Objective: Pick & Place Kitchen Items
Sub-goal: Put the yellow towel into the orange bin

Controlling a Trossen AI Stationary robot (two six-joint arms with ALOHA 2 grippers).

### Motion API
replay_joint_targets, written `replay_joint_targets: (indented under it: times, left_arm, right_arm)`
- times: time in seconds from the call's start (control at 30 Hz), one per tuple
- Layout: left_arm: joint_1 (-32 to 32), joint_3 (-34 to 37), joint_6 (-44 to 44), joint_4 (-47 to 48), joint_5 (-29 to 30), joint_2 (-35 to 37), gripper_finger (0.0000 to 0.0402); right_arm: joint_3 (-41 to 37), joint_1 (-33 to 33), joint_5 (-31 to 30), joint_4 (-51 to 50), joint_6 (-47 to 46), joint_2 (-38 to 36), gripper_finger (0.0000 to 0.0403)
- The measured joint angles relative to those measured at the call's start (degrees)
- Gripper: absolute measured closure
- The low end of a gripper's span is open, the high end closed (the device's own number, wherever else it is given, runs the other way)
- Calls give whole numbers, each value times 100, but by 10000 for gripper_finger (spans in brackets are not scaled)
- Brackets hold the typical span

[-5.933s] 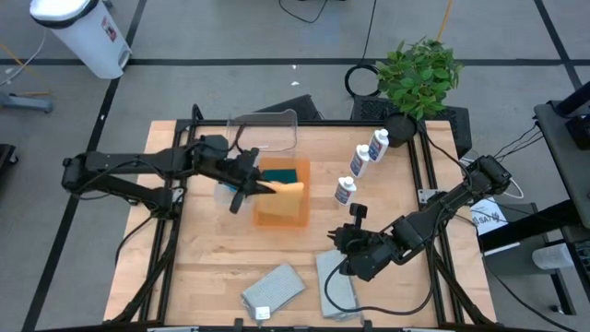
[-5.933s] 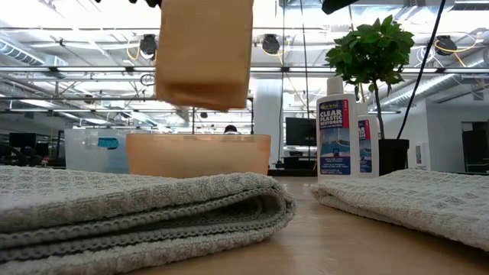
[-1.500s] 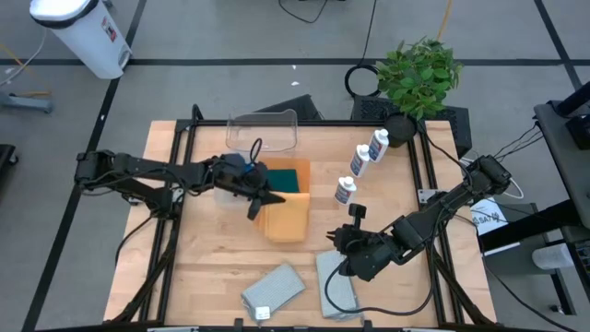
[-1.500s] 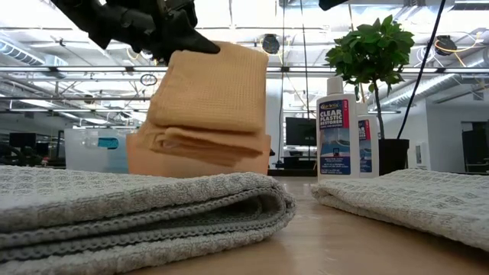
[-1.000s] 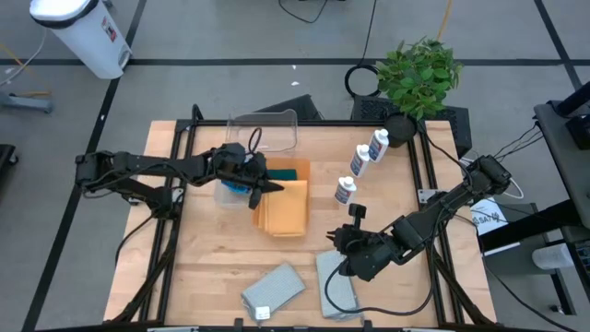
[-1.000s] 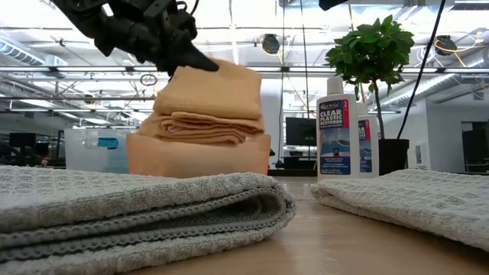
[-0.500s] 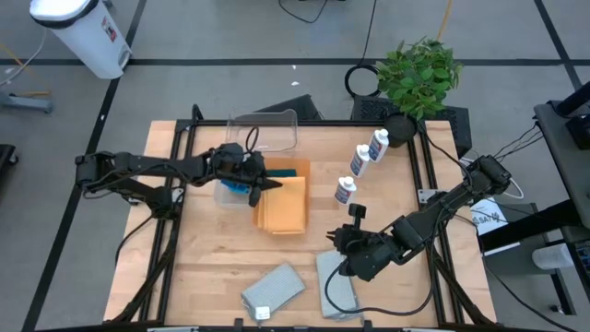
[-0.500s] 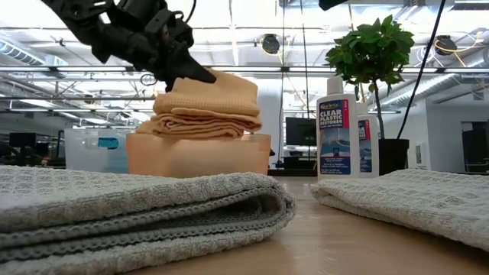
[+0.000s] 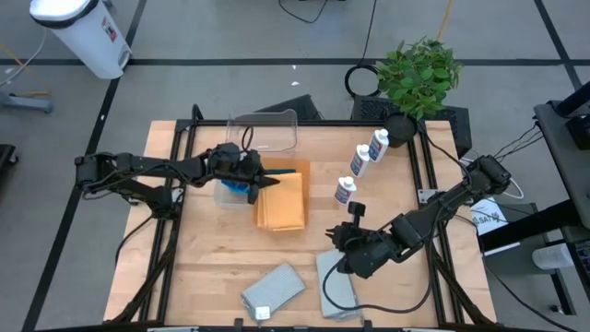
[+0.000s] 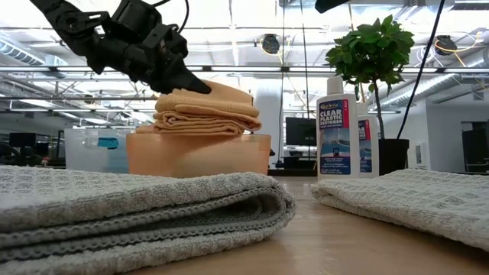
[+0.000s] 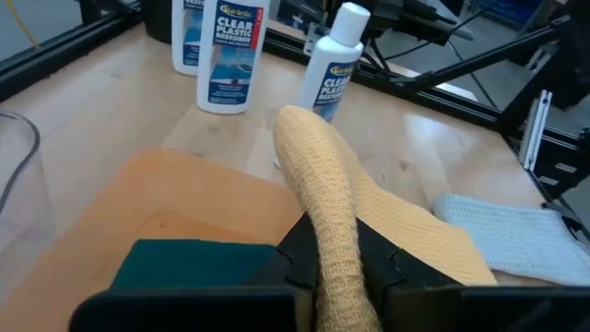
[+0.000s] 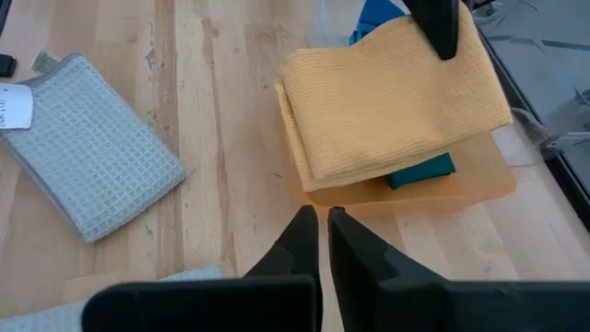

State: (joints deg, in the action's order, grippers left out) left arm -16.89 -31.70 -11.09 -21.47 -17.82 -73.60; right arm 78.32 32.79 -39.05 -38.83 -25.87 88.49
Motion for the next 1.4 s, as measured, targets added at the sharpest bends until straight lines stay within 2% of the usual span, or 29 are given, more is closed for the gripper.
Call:
replay_joint_targets:
  times: [0.5, 0.6, 0.93, 1.27, 1.4]
  left_arm:
    - [14, -3, 246, -13, 442, -102, 374]
    - [14, -2, 236, -22, 441, -347, 375]
    - [3, -2, 218, -1028, 460, -1581, 376]
    - [5, -2, 627, -960, 1561, -1639, 382]
    - [3, -2, 639, -825, 2207, -1639, 348]
  right_arm:
    - [0, -21, 9, 0, 0, 0, 401]
    - [0, -21, 9, -1, 0, 0, 401]
    - [0, -19, 11, -3, 0, 0, 402]
    - [-2, -19, 11, -7, 0, 0, 402]
    - [-2, -19, 11, -2, 0, 0, 402]
